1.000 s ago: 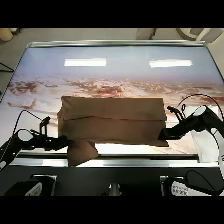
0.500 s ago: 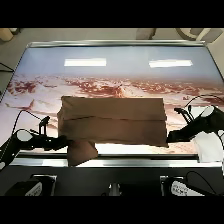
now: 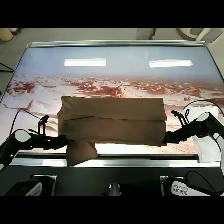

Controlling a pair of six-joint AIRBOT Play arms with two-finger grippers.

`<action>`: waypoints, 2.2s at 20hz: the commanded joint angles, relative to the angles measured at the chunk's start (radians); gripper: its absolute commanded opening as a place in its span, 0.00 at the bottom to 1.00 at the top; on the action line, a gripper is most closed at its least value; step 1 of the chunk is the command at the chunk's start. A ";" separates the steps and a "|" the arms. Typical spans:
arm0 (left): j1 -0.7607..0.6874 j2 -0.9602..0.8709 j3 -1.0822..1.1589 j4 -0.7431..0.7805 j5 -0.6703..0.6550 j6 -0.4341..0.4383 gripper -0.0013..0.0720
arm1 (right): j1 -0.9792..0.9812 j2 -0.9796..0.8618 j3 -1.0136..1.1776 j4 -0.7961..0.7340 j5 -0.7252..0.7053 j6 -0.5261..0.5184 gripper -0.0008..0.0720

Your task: Fold the shirts.

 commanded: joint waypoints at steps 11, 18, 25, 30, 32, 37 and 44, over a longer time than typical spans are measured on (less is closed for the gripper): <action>0.007 -0.428 0.733 0.192 -0.003 -0.026 0.06 | 0.189 -0.251 0.639 -0.081 -0.190 0.086 0.04; 0.010 -0.840 1.081 0.129 -0.224 -0.030 0.56 | 0.192 -0.401 0.722 -0.045 -0.154 0.123 0.63; -0.011 -0.714 1.147 0.128 -0.218 -0.026 0.83 | 0.013 -0.458 0.730 0.188 0.032 0.080 0.93; -0.146 -0.656 1.147 0.128 -0.155 -0.027 0.83 | 0.074 -0.527 0.728 0.310 0.023 0.079 0.73; -0.204 -0.670 1.147 0.128 -0.127 -0.032 0.83 | 0.101 -0.525 0.729 0.320 -0.001 0.079 0.07; -0.378 -0.786 1.147 0.093 0.059 -0.135 0.06 | 0.117 -0.354 0.729 0.466 0.071 0.004 0.04; -0.596 -1.026 1.147 -0.252 0.251 -0.200 0.06 | 0.272 0.081 0.729 0.427 0.148 0.128 0.04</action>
